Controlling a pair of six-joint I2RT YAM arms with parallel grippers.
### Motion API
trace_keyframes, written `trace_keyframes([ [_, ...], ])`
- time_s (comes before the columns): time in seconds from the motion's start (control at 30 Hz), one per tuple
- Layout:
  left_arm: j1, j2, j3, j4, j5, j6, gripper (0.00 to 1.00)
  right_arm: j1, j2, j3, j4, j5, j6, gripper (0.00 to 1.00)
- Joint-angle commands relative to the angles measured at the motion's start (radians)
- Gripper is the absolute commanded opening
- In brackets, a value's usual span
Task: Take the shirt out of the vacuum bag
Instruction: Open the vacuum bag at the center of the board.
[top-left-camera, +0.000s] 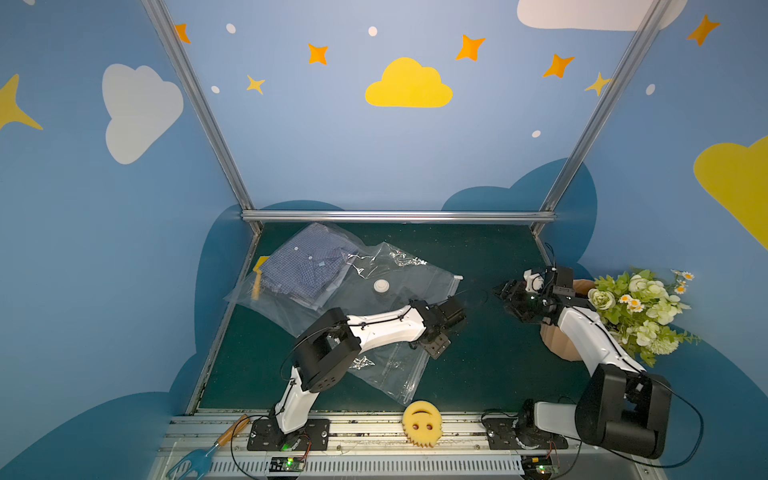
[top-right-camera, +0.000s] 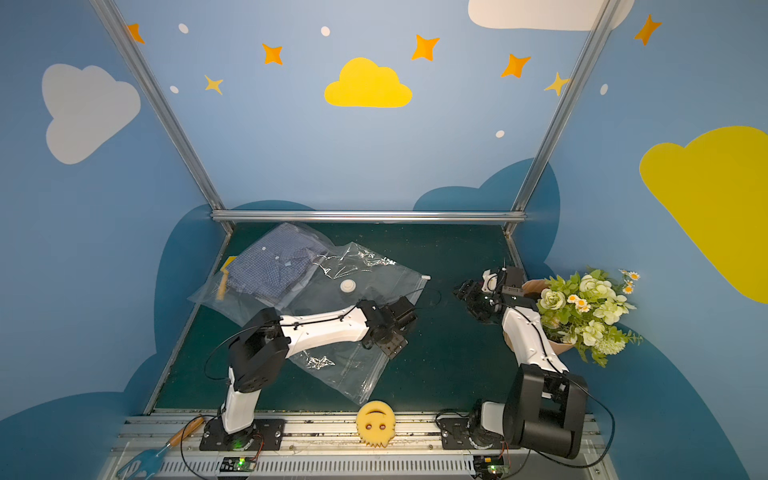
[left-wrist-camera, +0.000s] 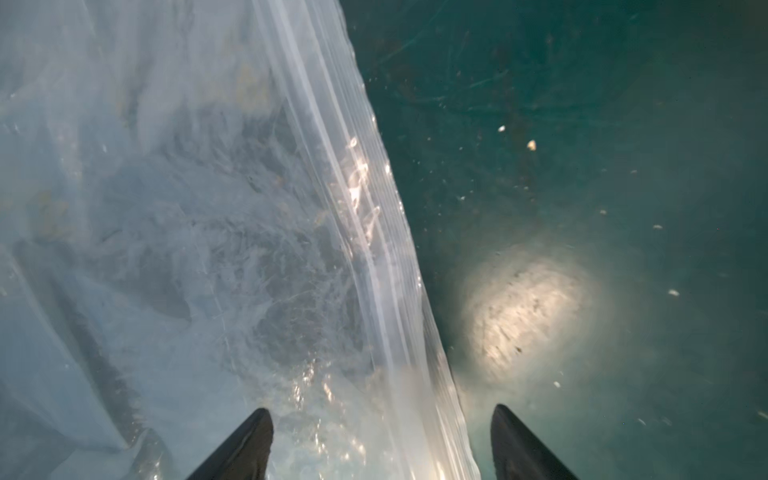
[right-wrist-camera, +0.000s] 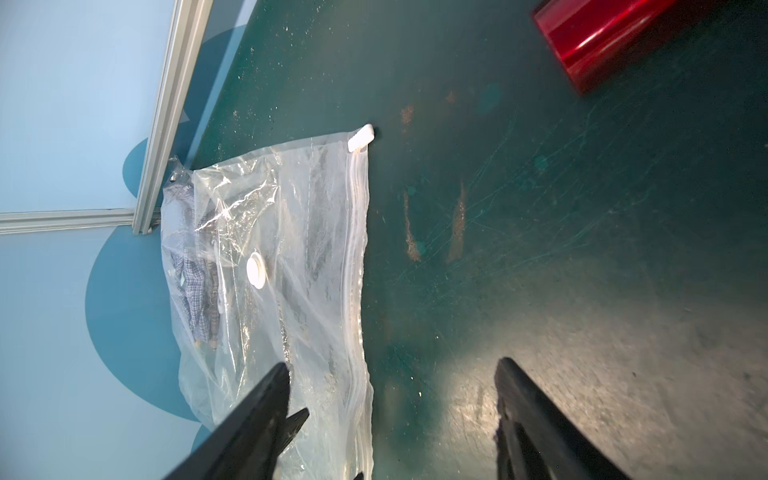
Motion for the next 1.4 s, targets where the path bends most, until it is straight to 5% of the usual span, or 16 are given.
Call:
trace_keyframes([
  [0.0, -0.018, 0.037, 0.051, -0.057, -0.113, -0.021, 0.8, -0.003, 0.02, -0.025, 0.049, -0.025, -0.002, 0.76],
  [0.53, -0.029, 0.035, 0.059, -0.064, -0.189, -0.04, 0.52, 0.016, 0.074, -0.064, 0.102, -0.048, 0.001, 0.73],
  [0.77, -0.028, 0.034, 0.067, -0.068, -0.206, -0.047, 0.24, 0.095, 0.087, -0.079, 0.137, -0.074, 0.007, 0.72],
  [0.93, 0.001, 0.014, 0.082, -0.069, -0.211, -0.053, 0.09, 0.166, 0.116, -0.156, 0.356, -0.233, 0.143, 0.68],
  [1.37, 0.124, -0.155, 0.062, -0.002, -0.138, -0.127, 0.04, 0.402, 0.137, -0.224, 0.658, -0.209, 0.349, 0.61],
])
